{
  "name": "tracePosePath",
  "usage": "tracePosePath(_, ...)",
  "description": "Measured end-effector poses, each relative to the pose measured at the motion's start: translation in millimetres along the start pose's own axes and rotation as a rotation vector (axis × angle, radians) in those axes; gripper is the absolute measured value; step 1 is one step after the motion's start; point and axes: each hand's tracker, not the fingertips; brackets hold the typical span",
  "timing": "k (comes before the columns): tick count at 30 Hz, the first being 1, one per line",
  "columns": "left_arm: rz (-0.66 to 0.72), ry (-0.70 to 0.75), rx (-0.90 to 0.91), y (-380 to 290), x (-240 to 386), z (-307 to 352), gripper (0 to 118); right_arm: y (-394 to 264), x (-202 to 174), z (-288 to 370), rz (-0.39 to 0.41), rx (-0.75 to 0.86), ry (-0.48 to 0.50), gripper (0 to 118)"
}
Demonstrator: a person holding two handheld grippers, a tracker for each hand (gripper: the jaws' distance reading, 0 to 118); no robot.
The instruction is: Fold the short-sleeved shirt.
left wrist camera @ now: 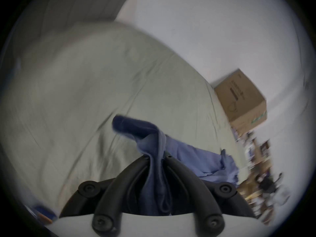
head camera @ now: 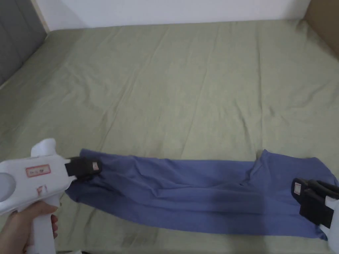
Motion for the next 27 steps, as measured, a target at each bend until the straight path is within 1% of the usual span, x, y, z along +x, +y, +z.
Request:
tracePosePath(1,-0.092,0.033,0.022,3,29,5,6,0,7,3,-0.026,0.016,-0.014,0)
tracePosePath(3,-0.284,0.098,0.018,-1,84,3,6,1,20,9,-0.069,0.029,-0.006,0)
tracePosePath(4,-0.393,0.108,0.016,-6,112,-2,6,1,30,11,-0.086,0.038,-0.010,0)
tracePosePath(6,-0.603,0.105,-0.017,-22,159,-20,6,1,42,15,-0.097,0.052,-0.023,0)
tracePosePath(7,-0.666,0.105,-0.044,-33,179,-34,6,1,48,17,-0.100,0.057,-0.033,0)
tracePosePath(8,-0.704,0.064,-0.066,-43,194,-49,6,0,55,18,-0.107,0.058,-0.044,0)
tracePosePath(9,-0.712,0.019,-0.094,-50,206,-62,6,-1,62,19,-0.118,0.059,-0.051,0)
tracePosePath(11,-0.639,-0.115,-0.223,-68,222,-93,6,-4,73,21,-0.143,0.058,-0.056,0)
tracePosePath(12,-0.607,-0.147,-0.288,-78,228,-108,6,-6,80,22,-0.160,0.056,-0.065,0)
tracePosePath(13,-0.626,-0.167,-0.313,-88,231,-118,6,-9,85,23,-0.169,0.055,-0.071,0)
tracePosePath(15,-0.660,-0.129,-0.328,-105,242,-128,6,-12,94,25,-0.181,0.046,-0.089,0)
tracePosePath(16,-0.714,-0.119,-0.340,-110,242,-132,10,-14,97,25,-0.185,0.044,-0.097,0)
tracePosePath(17,-0.737,-0.103,-0.356,-113,242,-133,21,-16,101,25,-0.190,0.039,-0.106,0)
tracePosePath(18,-0.720,-0.132,-0.356,-111,239,-132,42,-18,104,25,-0.195,0.034,-0.112,0)
tracePosePath(19,-0.694,-0.178,-0.370,-108,239,-129,76,-19,106,24,-0.201,0.029,-0.116,0)
tracePosePath(20,-0.631,-0.199,-0.374,-104,234,-126,94,-21,109,22,-0.209,0.024,-0.119,0)
tracePosePath(21,-0.586,-0.204,-0.378,-99,230,-120,100,-23,110,21,-0.217,0.020,-0.121,0)
tracePosePath(23,-0.497,-0.230,-0.305,-80,218,-99,100,-25,111,20,-0.228,0.016,-0.118,0)
tracePosePath(24,-0.465,-0.236,-0.278,-72,211,-89,100,-24,106,21,-0.230,0.015,-0.115,0)
tracePosePath(27,-0.310,-0.255,-0.181,-45,181,-59,100,-23,98,17,-0.216,0.003,-0.103,0)
